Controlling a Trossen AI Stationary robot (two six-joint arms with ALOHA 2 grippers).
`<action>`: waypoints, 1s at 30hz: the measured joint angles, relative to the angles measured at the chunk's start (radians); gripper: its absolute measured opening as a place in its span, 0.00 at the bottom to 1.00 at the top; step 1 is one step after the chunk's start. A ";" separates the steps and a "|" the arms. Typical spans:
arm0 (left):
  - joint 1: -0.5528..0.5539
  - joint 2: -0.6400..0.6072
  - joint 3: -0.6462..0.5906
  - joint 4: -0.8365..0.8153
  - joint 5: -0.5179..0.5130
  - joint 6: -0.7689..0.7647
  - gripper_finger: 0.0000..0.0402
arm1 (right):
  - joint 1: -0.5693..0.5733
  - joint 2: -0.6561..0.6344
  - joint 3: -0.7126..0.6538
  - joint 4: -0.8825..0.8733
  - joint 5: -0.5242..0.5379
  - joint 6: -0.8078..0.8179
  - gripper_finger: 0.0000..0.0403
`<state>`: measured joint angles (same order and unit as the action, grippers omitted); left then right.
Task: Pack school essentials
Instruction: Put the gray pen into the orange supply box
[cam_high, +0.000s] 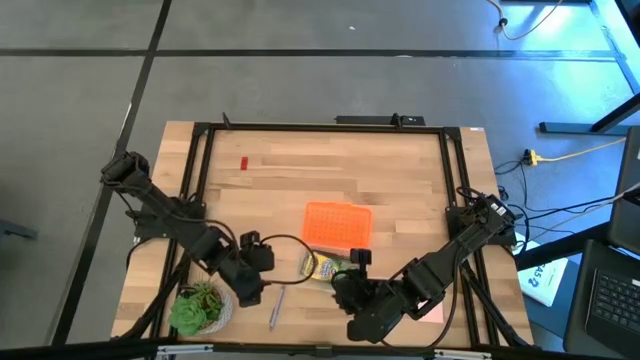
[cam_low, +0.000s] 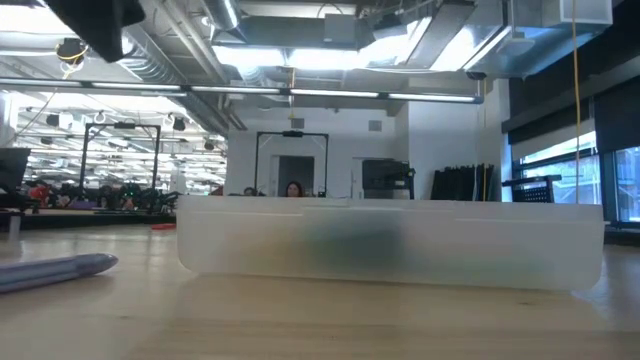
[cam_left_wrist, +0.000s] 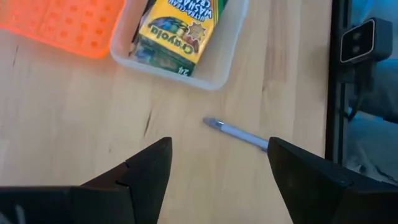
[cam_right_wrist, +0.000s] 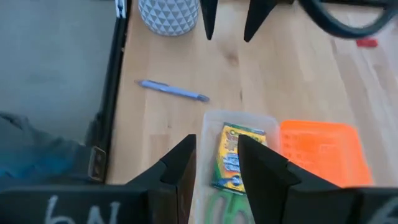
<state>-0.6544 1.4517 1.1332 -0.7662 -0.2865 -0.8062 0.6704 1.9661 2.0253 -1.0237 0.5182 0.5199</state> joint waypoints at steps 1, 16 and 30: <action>-0.008 0.000 0.000 -0.006 -0.006 -0.021 0.64 | 0.000 0.000 0.000 0.011 -0.002 0.009 0.30; -0.042 0.000 0.000 0.006 -0.017 -0.085 0.64 | 0.017 0.000 0.000 -0.009 -0.207 0.122 0.30; -0.071 0.005 0.000 0.078 -0.028 -0.187 0.64 | 0.204 0.000 0.000 -0.214 -0.179 0.580 0.30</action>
<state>-0.7258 1.4571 1.1332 -0.6884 -0.3149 -0.9933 0.8740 1.9659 2.0251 -1.2377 0.3397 1.0996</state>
